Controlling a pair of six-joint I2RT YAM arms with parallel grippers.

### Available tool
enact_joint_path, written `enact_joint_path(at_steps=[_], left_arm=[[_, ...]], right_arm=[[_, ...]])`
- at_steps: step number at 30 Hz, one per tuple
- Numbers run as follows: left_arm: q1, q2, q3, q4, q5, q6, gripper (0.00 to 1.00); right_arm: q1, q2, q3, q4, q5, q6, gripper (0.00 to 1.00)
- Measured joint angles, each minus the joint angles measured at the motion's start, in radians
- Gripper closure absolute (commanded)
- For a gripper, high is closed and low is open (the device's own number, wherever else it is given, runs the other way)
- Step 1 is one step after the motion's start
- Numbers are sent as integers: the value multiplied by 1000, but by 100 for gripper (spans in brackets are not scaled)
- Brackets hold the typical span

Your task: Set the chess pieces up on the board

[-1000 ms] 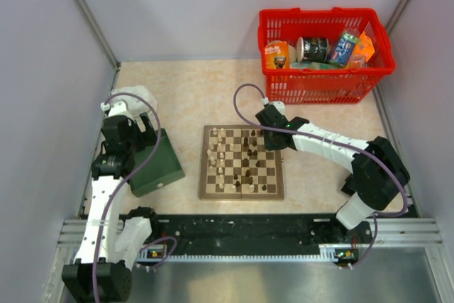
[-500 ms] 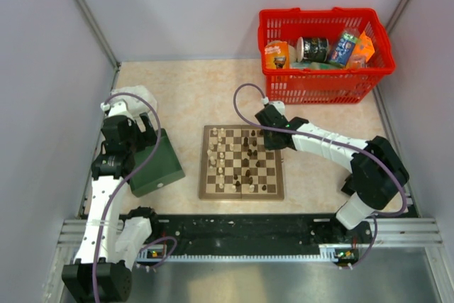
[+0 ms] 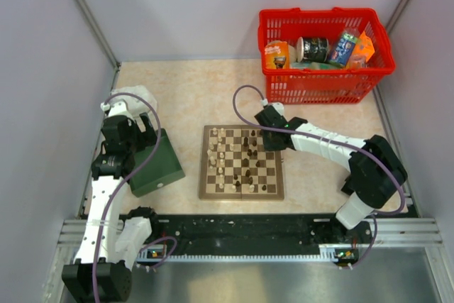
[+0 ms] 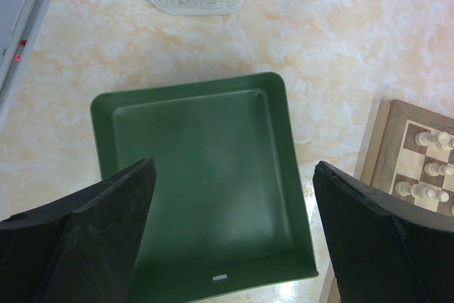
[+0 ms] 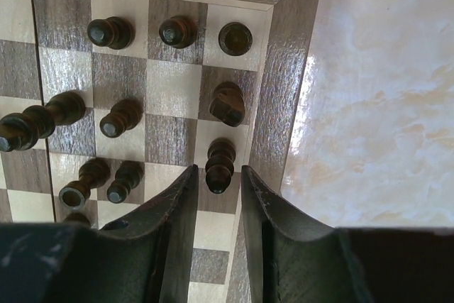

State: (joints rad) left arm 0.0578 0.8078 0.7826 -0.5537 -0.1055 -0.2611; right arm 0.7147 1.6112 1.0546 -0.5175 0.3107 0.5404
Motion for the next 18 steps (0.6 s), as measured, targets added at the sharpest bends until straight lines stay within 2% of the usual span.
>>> enact_joint_path(at_steps=[4, 6, 12, 18], left_arm=[[0, 0, 0, 0, 0, 0, 2], [0, 0, 0, 0, 0, 0, 2], [0, 0, 0, 0, 0, 0, 2], [0, 0, 0, 0, 0, 0, 2]], right_arm=[[0, -2, 2, -9, -6, -6, 64], [0, -11, 5, -21, -10, -10, 58], [2, -104, 48, -45, -27, -27, 50], [32, -130, 110, -35, -32, -43, 50]])
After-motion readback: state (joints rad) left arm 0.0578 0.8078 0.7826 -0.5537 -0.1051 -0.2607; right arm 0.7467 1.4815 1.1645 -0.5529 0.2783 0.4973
